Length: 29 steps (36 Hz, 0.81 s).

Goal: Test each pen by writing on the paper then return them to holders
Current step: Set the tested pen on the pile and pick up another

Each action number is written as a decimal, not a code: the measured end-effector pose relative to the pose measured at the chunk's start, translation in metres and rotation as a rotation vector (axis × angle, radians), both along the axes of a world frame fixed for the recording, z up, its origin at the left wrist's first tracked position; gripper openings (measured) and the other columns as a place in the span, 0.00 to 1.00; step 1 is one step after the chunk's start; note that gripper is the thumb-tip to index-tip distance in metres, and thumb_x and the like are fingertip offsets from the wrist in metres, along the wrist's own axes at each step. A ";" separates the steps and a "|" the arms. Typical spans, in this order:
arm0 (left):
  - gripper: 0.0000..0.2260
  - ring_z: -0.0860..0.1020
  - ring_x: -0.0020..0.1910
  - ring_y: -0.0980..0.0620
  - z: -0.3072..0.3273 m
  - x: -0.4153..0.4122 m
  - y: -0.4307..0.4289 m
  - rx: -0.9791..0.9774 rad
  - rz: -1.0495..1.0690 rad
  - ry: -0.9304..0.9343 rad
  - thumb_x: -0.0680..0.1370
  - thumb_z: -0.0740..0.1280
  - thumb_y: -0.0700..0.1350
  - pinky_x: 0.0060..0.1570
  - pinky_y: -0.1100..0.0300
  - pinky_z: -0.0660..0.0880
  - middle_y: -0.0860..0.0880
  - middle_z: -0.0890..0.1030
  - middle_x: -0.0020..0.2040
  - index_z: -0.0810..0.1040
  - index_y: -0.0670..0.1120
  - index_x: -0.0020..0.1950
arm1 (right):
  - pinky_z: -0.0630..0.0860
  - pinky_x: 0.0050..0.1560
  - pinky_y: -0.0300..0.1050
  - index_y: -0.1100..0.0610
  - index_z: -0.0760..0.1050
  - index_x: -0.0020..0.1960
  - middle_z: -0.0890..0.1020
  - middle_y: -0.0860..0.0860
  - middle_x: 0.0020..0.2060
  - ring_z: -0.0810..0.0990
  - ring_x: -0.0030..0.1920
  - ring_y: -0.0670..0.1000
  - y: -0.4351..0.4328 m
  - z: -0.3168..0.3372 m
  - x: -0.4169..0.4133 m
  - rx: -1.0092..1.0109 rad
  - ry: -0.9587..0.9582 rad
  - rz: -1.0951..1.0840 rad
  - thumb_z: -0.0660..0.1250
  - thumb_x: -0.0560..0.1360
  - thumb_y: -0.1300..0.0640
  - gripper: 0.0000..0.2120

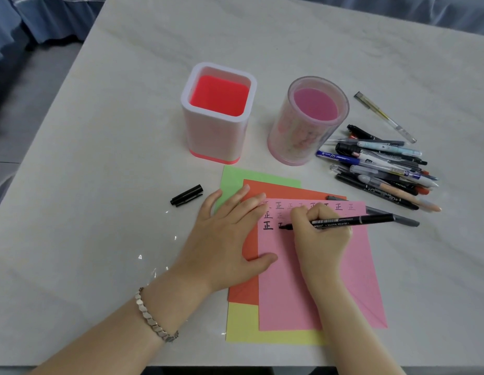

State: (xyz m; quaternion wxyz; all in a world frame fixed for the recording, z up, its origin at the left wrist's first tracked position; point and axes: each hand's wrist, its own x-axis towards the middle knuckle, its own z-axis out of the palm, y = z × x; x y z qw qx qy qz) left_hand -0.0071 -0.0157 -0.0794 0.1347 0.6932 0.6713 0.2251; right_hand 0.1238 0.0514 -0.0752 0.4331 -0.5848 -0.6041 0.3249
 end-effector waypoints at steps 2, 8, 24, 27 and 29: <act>0.33 0.60 0.72 0.55 0.000 0.000 0.000 0.001 0.001 0.001 0.67 0.60 0.66 0.69 0.48 0.51 0.55 0.70 0.69 0.75 0.48 0.65 | 0.61 0.28 0.32 0.50 0.60 0.21 0.67 0.44 0.17 0.63 0.23 0.43 0.000 -0.001 0.000 0.000 -0.017 0.013 0.62 0.62 0.59 0.15; 0.33 0.59 0.72 0.56 0.000 0.000 0.000 0.004 -0.001 0.005 0.67 0.60 0.66 0.69 0.48 0.50 0.55 0.70 0.70 0.74 0.48 0.66 | 0.59 0.27 0.33 0.49 0.58 0.22 0.67 0.44 0.17 0.62 0.22 0.44 0.000 -0.002 0.001 0.006 -0.050 -0.020 0.62 0.62 0.58 0.15; 0.33 0.60 0.72 0.55 0.001 -0.001 -0.001 -0.001 -0.023 0.042 0.68 0.59 0.66 0.68 0.49 0.51 0.55 0.70 0.69 0.74 0.48 0.66 | 0.66 0.34 0.36 0.55 0.69 0.29 0.72 0.44 0.22 0.69 0.27 0.41 0.006 0.016 0.009 -0.149 0.182 -0.061 0.67 0.74 0.58 0.15; 0.33 0.57 0.73 0.55 -0.001 -0.002 -0.001 -0.021 -0.044 0.067 0.69 0.58 0.66 0.68 0.49 0.50 0.55 0.69 0.70 0.73 0.48 0.67 | 0.66 0.32 0.33 0.55 0.70 0.31 0.73 0.49 0.26 0.69 0.27 0.42 0.009 0.023 0.012 -0.172 0.160 0.027 0.68 0.74 0.56 0.14; 0.34 0.54 0.73 0.56 0.002 -0.003 -0.001 -0.044 -0.070 0.076 0.70 0.56 0.66 0.69 0.49 0.47 0.56 0.65 0.72 0.70 0.48 0.69 | 0.66 0.31 0.30 0.56 0.69 0.30 0.72 0.49 0.25 0.69 0.26 0.40 0.008 0.028 0.014 -0.163 0.132 0.072 0.69 0.73 0.56 0.15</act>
